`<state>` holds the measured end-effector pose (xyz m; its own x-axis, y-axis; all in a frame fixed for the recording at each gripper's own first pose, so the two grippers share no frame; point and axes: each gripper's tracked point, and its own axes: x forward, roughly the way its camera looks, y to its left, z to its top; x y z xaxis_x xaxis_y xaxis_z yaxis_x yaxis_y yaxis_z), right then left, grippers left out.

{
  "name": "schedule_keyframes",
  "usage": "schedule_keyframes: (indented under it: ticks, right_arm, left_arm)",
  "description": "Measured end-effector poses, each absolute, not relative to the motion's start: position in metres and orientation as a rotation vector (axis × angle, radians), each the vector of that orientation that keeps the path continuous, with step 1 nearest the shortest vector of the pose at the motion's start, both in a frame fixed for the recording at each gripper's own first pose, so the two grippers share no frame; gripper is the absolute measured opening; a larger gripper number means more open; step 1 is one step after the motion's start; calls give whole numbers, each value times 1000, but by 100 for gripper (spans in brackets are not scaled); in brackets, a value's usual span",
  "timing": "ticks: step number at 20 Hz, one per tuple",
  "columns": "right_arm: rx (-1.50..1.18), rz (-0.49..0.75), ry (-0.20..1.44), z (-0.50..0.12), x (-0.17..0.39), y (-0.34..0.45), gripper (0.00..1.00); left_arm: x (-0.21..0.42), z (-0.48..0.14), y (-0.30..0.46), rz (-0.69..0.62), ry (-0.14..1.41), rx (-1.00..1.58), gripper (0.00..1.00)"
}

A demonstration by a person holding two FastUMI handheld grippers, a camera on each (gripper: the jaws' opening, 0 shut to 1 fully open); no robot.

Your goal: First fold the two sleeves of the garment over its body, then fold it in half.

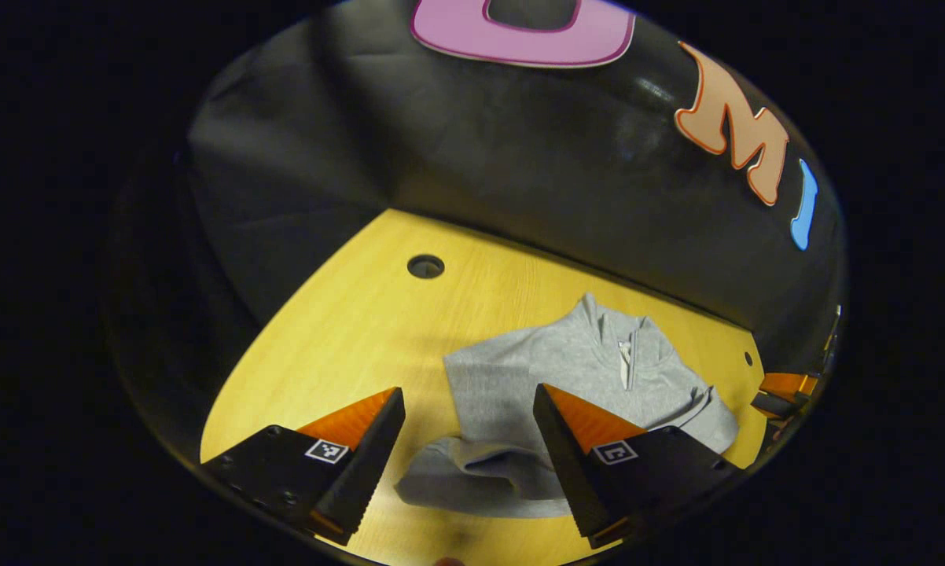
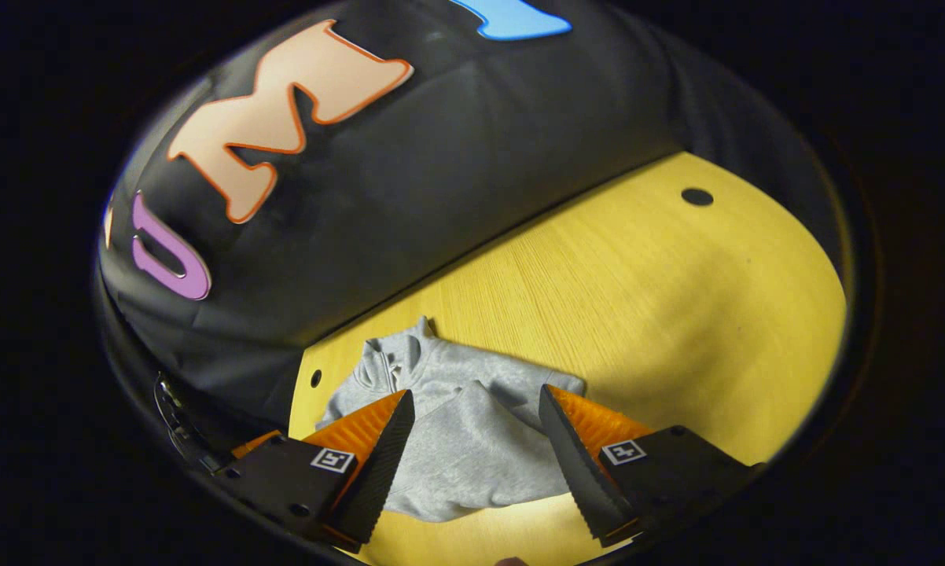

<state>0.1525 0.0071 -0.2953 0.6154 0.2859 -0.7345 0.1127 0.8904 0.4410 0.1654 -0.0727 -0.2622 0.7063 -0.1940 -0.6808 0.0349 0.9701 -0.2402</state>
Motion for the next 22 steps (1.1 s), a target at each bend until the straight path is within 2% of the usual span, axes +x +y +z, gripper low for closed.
schedule_keyframes:
  ticks: [2, 3, 7, 13, 16, 17, 18, 22]
  right_arm:
    - [417, 146, 823, -270, 149, 0, 93]
    - [378, 162, 775, -258, 147, -4, 98]
    - [244, 198, 604, -212, 130, -15, 98]
    - [124, 218, 378, -153, 80, -5, 98]
    - [99, 223, 292, -127, 54, 11, 98]
    - [97, 214, 273, -123, 47, 13, 95]
    - [94, 203, 261, -119, 41, 14, 99]
    - [100, 166, 224, -109, 31, 18, 99]
  left_arm:
    - [159, -231, -70, -111, 690, -192, 96]
    - [153, -216, -69, -102, 642, -168, 96]
    - [126, -168, -72, -72, 484, -65, 96]
    - [69, -129, -67, -64, 352, -28, 94]
    - [57, -111, -60, -97, 307, 25, 95]
    - [54, -105, -59, -104, 293, 29, 95]
    - [48, -99, -54, -108, 276, 33, 95]
    - [33, -78, -40, -111, 198, 46, 94]
